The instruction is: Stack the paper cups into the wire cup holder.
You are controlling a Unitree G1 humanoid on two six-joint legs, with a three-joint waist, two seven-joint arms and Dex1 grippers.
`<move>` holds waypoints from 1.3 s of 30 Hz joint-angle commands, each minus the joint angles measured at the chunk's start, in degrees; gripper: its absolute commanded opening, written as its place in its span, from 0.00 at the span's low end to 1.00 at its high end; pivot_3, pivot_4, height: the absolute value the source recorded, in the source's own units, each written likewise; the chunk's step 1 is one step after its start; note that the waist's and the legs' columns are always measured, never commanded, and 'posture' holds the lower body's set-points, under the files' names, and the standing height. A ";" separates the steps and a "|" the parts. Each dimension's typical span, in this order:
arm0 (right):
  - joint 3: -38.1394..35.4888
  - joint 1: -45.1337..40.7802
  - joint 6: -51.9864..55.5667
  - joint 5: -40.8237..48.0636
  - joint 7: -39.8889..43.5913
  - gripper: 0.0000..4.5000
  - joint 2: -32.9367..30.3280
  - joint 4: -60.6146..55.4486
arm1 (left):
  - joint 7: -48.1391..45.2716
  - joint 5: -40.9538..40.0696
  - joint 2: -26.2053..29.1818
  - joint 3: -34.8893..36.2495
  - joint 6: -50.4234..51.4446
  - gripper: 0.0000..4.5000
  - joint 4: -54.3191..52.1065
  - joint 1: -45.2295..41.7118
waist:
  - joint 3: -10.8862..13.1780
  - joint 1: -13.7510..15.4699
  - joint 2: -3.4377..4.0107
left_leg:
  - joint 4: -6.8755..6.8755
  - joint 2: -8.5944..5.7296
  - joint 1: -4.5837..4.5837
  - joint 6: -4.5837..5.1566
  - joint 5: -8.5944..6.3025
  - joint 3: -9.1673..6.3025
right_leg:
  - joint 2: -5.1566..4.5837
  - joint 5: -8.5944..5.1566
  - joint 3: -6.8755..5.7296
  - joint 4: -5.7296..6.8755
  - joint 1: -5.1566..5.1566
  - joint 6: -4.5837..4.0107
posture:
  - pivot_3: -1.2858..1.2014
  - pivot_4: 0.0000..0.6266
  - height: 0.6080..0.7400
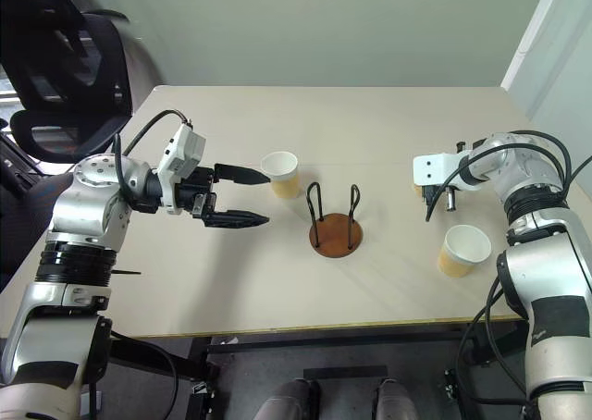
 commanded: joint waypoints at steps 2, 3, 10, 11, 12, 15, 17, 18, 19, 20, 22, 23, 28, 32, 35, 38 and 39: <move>0.36 -2.80 -0.88 -0.22 0.79 0.00 -0.58 -0.65 | -0.36 -0.33 1.24 0.81 -0.02 1.00 -2.17 -0.05 | 0.00 0.00 0.00 | 0.00 0.00 0.00 0.00 0.00 0.00 | 0.00 0.00 0.00 0.00 0.00 0.00 | 0.52 0.24 1.00; 0.29 -2.93 -0.94 -0.17 1.00 0.00 -0.53 -0.73 | -0.27 -0.43 1.23 0.83 0.19 1.00 -2.36 0.08 | 0.00 0.00 0.00 | 0.00 0.00 0.00 0.00 0.00 0.00 | 0.00 0.00 0.00 0.00 0.00 0.00 | 0.52 0.24 1.00; -0.54 -4.46 -1.63 0.74 2.91 0.00 -0.67 -1.28 | 0.09 -1.32 1.91 1.41 2.06 1.00 -5.27 1.96 | 0.01 -0.06 0.01 | 0.00 0.00 0.00 0.00 0.00 0.00 | 0.00 0.00 0.00 0.00 0.00 0.00 | 0.52 0.24 1.00; -0.70 -4.72 -1.83 0.98 3.38 0.00 -0.79 -1.43 | 0.14 -1.42 2.15 1.58 2.28 1.00 -5.65 2.35 | 0.01 -0.07 0.01 | -0.01 0.01 0.00 -0.01 -0.01 0.00 | 0.00 0.00 0.00 0.00 -0.01 0.00 | 0.52 0.24 1.00; -1.12 -5.11 -2.11 1.68 4.41 0.00 -0.91 -1.91 | 0.29 -1.57 2.52 1.88 2.58 1.00 -6.05 2.93 | 0.01 -0.07 0.01 | 0.00 0.02 0.00 -0.01 -0.01 0.00 | 0.00 0.00 0.00 0.00 -0.01 -0.01 | 0.52 0.24 1.00; -2.87 -5.93 -2.14 4.75 8.05 0.00 -0.90 -3.79 | 0.97 -1.94 3.12 2.52 2.96 1.00 -6.91 4.24 | 0.01 -0.10 0.01 | -0.01 0.02 0.00 -0.02 -0.02 0.00 | 0.00 -0.01 0.00 0.00 -0.01 -0.01 | 0.52 0.24 1.00; -4.04 -6.24 -1.57 7.12 10.97 0.00 -0.83 -6.09 | 1.39 -2.16 3.17 2.85 3.00 1.00 -7.23 4.83 | 0.01 -0.12 0.01 | -0.01 0.02 -0.01 -0.03 -0.03 0.00 | 0.00 -0.01 0.00 -0.01 -0.01 -0.02 | 0.52 0.24 1.00; -4.63 -6.26 -0.81 8.37 12.46 0.00 -0.74 -7.41 | 1.60 -2.24 3.14 3.01 2.97 1.00 -7.32 5.10 | 0.01 -0.11 0.01 | -0.01 0.01 -0.01 -0.03 -0.03 0.00 | 0.00 -0.02 0.00 -0.01 -0.01 -0.03 | 0.52 0.24 1.00; -5.10 -6.13 -0.10 9.48 13.93 0.00 -0.81 -9.09 | 1.74 -2.30 3.09 3.08 2.91 1.00 -7.36 5.46 | 0.01 -0.11 0.01 | -0.01 0.01 -0.02 -0.03 -0.03 0.00 | 0.00 -0.02 -0.01 -0.01 -0.01 -0.03 | 0.52 0.24 1.00; -5.74 -5.86 0.97 10.79 15.49 0.00 -0.87 -11.13 | 1.84 -2.35 3.01 3.01 2.86 1.00 -7.37 5.80 | 0.01 -0.12 0.01 | -0.01 0.01 -0.02 -0.03 -0.03 0.00 | 0.00 -0.02 -0.01 -0.01 -0.01 -0.04 | 0.52 0.24 1.00; -6.53 -5.11 3.22 12.80 17.95 0.00 -1.23 -15.16 | 1.85 -2.38 2.91 2.70 2.66 1.00 -7.24 6.20 | 0.01 -0.12 0.01 | -0.01 0.01 -0.02 -0.03 -0.03 0.00 | 0.00 -0.03 -0.01 -0.01 -0.01 -0.05 | 0.52 0.24 1.00; -6.97 -4.61 4.81 13.99 19.34 0.00 -1.45 -17.72 | 1.64 -2.20 2.86 2.40 2.30 1.00 -6.87 6.15 | 0.01 -0.12 0.01 | -0.01 0.01 -0.03 -0.03 -0.03 0.00 | 0.00 -0.04 -0.02 -0.01 -0.02 -0.06 | 0.52 0.24 1.00; -8.86 -2.58 14.29 19.06 24.85 0.00 -2.62 -30.68 | 0.40 -0.99 2.58 1.46 0.04 1.00 -3.38 4.43 | 0.01 -0.07 0.01 | -0.01 0.01 -0.06 0.02 0.00 0.00 | 0.00 -0.10 -0.07 -0.01 -0.01 -0.16 | 0.52 0.24 1.00; -10.39 -2.07 25.05 23.62 28.72 0.00 -3.28 -41.57 | -0.65 0.06 2.20 0.85 -1.56 1.00 0.22 2.01 | 0.01 -0.10 0.02 | 0.00 0.01 -0.09 0.18 0.12 -0.01 | 0.00 -0.11 -0.09 -0.01 -0.03 -0.17 | 0.52 0.24 1.00; -10.67 -1.62 31.50 25.96 29.92 0.00 -3.63 -47.73 | -1.26 0.73 1.64 0.45 -2.61 1.00 2.40 0.43 | 0.01 -0.14 0.01 | 0.00 0.01 -0.08 0.45 0.29 -0.01 | 0.01 -0.14 -0.10 -0.01 -0.02 -0.23 | 0.52 0.24 1.00; -10.45 -1.05 36.82 28.08 30.53 0.00 -3.45 -53.19 | -1.78 1.30 0.98 -0.04 -3.72 1.00 4.38 -0.99 | 0.01 -0.19 0.01 | 0.00 0.00 -0.08 0.58 0.37 -0.01 | 0.01 -0.18 -0.10 -0.01 -0.03 -0.28 | 0.52 0.24 1.00; -10.24 -0.92 38.42 28.85 30.62 0.00 -3.09 -55.04 | -1.93 1.46 0.77 -0.20 -4.04 1.00 4.97 -1.39 | 0.01 -0.19 0.01 | 0.00 0.00 -0.08 0.62 0.40 -0.01 | 0.01 -0.18 -0.10 0.00 -0.03 -0.28 | 0.52 0.24 1.00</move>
